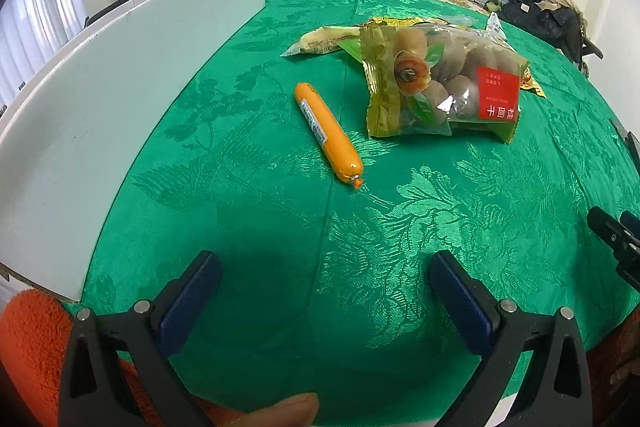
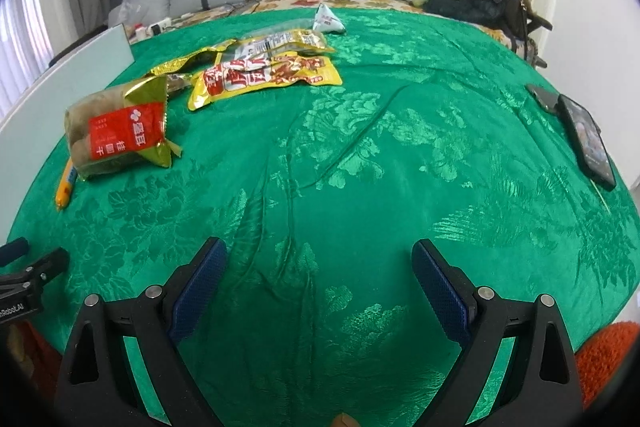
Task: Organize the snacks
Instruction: 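Move the left tool to the orange sausage and close on it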
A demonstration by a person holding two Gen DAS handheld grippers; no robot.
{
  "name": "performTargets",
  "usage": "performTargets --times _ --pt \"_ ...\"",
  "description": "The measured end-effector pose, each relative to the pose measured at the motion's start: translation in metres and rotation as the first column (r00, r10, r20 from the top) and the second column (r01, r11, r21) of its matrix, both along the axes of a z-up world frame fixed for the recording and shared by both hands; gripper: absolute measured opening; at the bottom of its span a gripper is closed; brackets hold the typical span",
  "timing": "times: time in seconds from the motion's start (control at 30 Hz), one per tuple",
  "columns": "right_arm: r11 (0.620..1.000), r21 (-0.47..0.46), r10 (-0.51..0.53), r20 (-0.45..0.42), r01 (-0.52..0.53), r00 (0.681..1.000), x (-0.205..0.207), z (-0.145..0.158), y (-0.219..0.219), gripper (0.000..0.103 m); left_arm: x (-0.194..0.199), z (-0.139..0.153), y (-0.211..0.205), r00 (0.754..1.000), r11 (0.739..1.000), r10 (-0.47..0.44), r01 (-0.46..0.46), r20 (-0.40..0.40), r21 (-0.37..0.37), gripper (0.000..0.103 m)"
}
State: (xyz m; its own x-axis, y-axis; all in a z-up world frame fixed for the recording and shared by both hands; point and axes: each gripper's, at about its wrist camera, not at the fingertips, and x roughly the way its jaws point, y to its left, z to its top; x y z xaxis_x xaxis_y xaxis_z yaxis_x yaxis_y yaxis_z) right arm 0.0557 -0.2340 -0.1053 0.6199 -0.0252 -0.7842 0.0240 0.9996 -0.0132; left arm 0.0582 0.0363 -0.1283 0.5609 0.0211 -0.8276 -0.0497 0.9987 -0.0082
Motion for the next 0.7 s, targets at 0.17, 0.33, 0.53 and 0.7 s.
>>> performTargets --times 0.17,0.33,0.53,0.7 --pt "1.000 0.012 -0.008 -0.017 0.008 1.000 0.0018 -0.0036 -0.0020 0.096 0.0002 0.0001 0.0000 1.000 1.000 -0.005 0.005 0.005 0.002 0.103" --pt "1.000 -0.003 -0.002 -0.019 0.002 1.000 0.0028 -0.0059 -0.0008 0.096 0.0010 0.0002 0.0006 1.000 1.000 -0.022 0.022 0.009 0.001 0.103" --pt "1.000 -0.020 0.005 -0.011 -0.005 1.000 0.0013 -0.0080 0.0022 0.097 0.0024 0.0003 0.0002 0.999 0.999 -0.040 0.040 0.011 0.002 0.103" --pt "1.000 -0.019 -0.007 -0.002 0.007 1.000 0.0010 -0.0083 0.0028 0.097 0.0031 0.0007 0.0016 0.998 0.998 -0.063 0.063 -0.006 -0.003 0.103"
